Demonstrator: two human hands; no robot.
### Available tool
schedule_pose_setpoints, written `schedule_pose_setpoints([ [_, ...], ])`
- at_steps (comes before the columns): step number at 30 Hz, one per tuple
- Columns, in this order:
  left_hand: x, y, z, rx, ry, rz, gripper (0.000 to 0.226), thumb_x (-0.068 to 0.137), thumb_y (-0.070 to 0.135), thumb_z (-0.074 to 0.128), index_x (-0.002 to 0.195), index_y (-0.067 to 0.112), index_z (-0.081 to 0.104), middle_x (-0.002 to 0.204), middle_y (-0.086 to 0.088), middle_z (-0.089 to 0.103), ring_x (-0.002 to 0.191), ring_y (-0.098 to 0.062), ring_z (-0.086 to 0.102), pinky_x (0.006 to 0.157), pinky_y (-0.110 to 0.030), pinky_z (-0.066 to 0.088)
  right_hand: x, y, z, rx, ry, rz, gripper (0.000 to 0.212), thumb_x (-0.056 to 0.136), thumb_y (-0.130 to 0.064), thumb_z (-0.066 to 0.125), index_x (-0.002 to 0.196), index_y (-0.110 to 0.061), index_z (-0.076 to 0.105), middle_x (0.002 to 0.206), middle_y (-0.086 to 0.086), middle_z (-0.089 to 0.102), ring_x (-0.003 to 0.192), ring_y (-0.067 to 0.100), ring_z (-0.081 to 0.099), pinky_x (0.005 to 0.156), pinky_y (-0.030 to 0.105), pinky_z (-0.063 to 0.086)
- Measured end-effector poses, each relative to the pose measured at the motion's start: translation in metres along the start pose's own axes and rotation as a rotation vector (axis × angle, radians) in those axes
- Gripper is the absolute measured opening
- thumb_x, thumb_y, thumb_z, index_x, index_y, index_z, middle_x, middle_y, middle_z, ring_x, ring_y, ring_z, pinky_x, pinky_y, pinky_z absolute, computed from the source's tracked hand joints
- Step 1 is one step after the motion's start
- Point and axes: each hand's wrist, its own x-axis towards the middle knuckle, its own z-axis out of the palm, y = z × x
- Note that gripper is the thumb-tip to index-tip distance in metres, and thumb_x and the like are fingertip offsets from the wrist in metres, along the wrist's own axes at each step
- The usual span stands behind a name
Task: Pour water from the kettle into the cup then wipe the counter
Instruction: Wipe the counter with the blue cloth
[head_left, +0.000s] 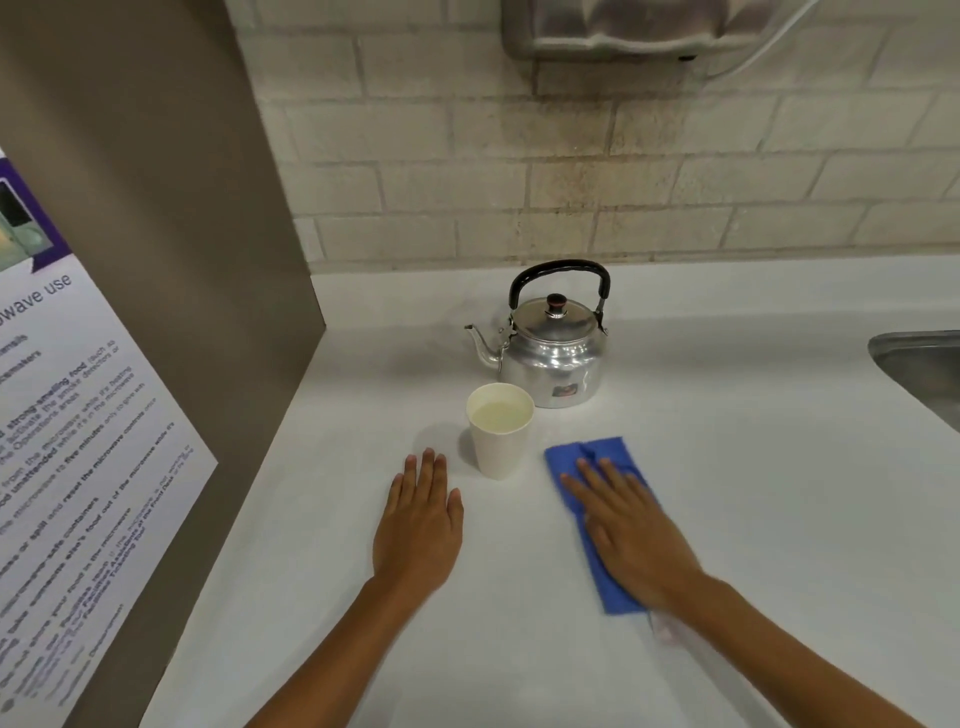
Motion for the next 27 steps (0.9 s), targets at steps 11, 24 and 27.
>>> schedule_pose_setpoints([
  [11, -0.001, -0.002, -0.002, -0.038, -0.011, -0.013, 0.054, 0.099, 0.034, 0.012, 0.145, 0.012, -0.003, 0.157, -0.003, -0.003, 0.144, -0.019, -0.007, 0.115, -0.029, -0.005, -0.017, -0.007, -0.008, -0.075, -0.013, 0.188, 0.051, 0.093, -0.041, -0.004, 0.141, -0.024, -0.004, 0.156, 0.003, 0.004, 0.143, 0.022, -0.003, 0.114, 0.024, -0.011],
  [24, 0.012, -0.041, -0.029, -0.324, -0.027, -0.127, 0.048, 0.100, 0.021, 0.020, 0.145, 0.013, 0.007, 0.158, -0.001, 0.003, 0.144, -0.013, -0.002, 0.116, -0.026, 0.000, -0.006, -0.170, 0.025, -0.080, -0.023, -0.064, 0.055, 0.094, -0.030, 0.002, 0.136, -0.029, 0.037, 0.143, -0.004, 0.043, 0.136, 0.015, 0.033, 0.110, 0.034, 0.013],
  [27, 0.009, -0.051, -0.038, -0.392, 0.027, -0.142, 0.046, 0.100, 0.019, 0.022, 0.145, 0.015, 0.013, 0.157, 0.002, 0.008, 0.144, -0.010, 0.000, 0.117, -0.027, 0.003, 0.033, -0.188, 0.019, -0.005, -0.066, -0.031, 0.048, 0.091, -0.035, 0.023, 0.130, -0.027, 0.049, 0.139, -0.004, 0.050, 0.130, 0.016, 0.044, 0.107, 0.037, 0.038],
])
